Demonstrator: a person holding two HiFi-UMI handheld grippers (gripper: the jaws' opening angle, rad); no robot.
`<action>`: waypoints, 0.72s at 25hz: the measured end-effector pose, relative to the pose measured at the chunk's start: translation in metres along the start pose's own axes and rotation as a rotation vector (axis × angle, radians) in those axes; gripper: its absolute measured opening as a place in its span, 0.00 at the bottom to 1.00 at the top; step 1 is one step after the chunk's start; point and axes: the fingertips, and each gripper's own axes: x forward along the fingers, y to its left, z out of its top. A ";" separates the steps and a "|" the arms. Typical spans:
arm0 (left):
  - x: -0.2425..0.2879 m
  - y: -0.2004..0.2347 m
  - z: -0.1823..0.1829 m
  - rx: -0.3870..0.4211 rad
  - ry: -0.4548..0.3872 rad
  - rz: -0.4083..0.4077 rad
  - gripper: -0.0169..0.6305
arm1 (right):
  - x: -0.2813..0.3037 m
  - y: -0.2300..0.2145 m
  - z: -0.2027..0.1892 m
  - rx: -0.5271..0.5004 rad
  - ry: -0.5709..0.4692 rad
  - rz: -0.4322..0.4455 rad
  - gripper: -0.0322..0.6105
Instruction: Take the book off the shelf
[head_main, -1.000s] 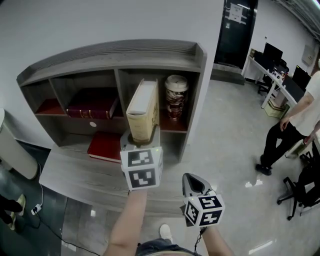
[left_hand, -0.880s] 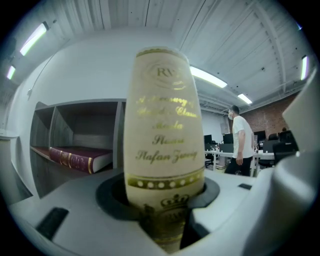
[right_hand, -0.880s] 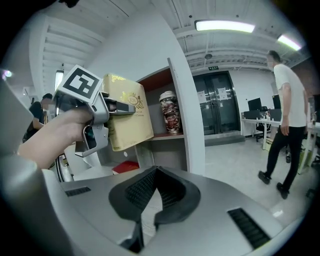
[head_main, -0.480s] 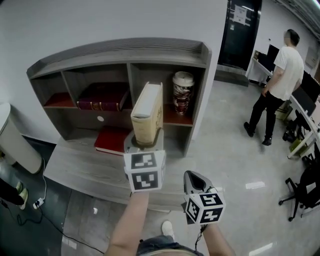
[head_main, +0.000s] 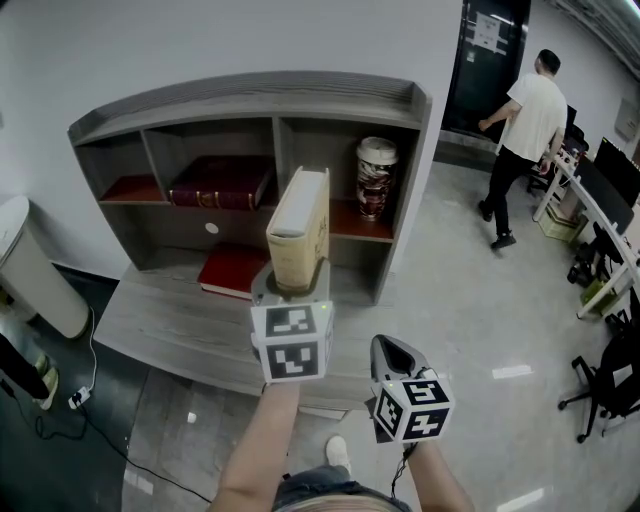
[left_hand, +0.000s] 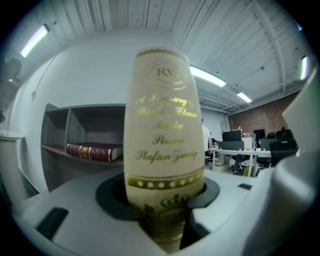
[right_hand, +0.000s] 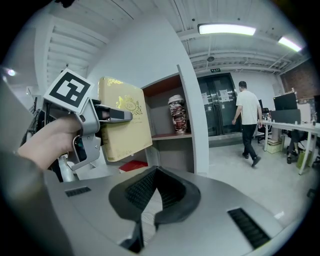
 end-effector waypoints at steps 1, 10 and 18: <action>-0.003 0.000 -0.001 -0.001 0.001 0.000 0.38 | -0.002 0.002 -0.001 -0.001 0.000 0.001 0.06; -0.024 -0.002 -0.013 -0.009 0.015 -0.011 0.38 | -0.017 0.014 -0.008 -0.006 0.002 -0.005 0.06; -0.044 0.000 -0.034 -0.026 0.048 -0.013 0.38 | -0.026 0.028 -0.015 -0.003 0.007 0.007 0.06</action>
